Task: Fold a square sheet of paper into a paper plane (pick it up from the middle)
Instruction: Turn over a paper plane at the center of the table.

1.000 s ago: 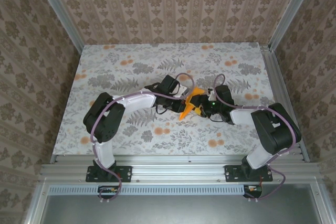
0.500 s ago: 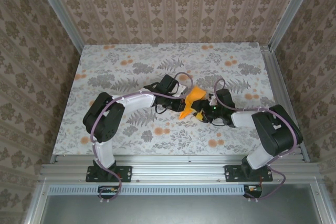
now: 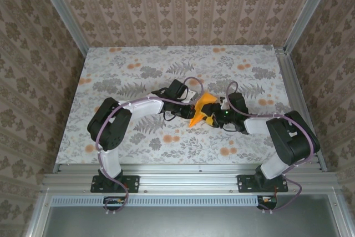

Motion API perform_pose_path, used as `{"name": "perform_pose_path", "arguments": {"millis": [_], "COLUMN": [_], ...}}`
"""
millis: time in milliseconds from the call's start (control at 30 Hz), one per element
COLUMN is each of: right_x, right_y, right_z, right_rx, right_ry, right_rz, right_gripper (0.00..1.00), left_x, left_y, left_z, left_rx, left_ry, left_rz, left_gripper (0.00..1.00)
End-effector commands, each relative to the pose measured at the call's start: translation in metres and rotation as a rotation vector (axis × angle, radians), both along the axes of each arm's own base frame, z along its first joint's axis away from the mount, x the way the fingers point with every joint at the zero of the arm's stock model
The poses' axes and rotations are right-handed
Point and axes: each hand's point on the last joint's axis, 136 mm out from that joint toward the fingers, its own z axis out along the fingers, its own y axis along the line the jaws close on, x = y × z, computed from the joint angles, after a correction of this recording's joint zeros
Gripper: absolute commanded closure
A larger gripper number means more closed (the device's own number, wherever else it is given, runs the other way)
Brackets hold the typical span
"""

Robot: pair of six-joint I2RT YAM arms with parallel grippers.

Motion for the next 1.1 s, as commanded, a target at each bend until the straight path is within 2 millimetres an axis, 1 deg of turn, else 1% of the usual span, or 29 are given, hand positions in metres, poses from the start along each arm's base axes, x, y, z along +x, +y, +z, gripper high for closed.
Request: {"name": "perform_pose_path", "arguments": {"millis": [0,167,433,633,867,1000,1067], "right_x": [0.004,0.005,0.012,0.014,0.016,0.013,0.013], "right_y": [0.007,0.007,0.011,0.013,0.016,0.015,0.016], "right_z": [0.007,0.0,0.005,0.0,0.005,-0.003,-0.004], "right_rx": [0.031,0.025,0.066,0.084,0.09,0.068,0.073], "right_ry": [-0.013,-0.006,-0.029,-0.023,-0.049,-0.035,-0.037], "right_rz": [0.017,0.017,0.001,-0.012,-0.012,-0.016,-0.014], "right_gripper": [0.44,0.44,0.45,0.45,0.45,0.46,0.46], "left_x": [0.001,0.0,0.0,-0.001,-0.001,0.0,0.0], "left_y": [0.0,0.0,-0.003,-0.005,-0.008,-0.009,-0.009], "left_z": [0.01,0.01,0.012,0.015,0.015,0.02,0.02], "left_rx": [-0.031,-0.033,-0.051,-0.071,-0.083,-0.097,-0.098], "left_ry": [-0.001,0.002,0.01,0.019,0.035,0.036,0.036], "left_rz": [0.004,0.004,0.007,0.015,0.022,0.028,0.03], "left_gripper": [0.97,0.97,0.97,0.97,0.97,0.97,0.97]}}
